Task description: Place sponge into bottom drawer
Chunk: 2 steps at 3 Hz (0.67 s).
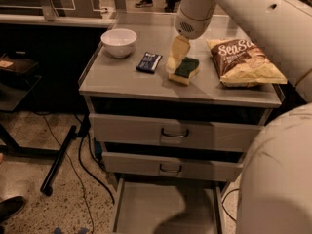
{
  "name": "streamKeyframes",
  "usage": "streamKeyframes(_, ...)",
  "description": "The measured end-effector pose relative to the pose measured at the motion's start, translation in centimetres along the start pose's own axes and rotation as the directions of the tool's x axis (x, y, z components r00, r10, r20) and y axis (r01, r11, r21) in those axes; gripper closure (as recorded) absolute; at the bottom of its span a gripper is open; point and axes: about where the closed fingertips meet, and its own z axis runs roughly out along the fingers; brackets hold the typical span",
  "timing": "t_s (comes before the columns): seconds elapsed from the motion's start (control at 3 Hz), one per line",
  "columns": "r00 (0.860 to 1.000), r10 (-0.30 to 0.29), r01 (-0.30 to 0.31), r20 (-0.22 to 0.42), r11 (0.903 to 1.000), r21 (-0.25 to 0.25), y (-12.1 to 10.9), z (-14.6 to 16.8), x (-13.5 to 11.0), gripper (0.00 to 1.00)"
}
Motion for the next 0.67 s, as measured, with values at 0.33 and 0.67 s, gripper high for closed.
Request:
streamKeyframes(0.33, 1.0, 0.012, -0.013, -0.014, 0.9998, -0.015, -0.5, 1.8, 0.6, 0.0)
streamKeyframes(0.67, 0.999, 0.034, -0.035, -0.029, 0.9986, -0.04, -1.1, 3.8, 1.3, 0.0)
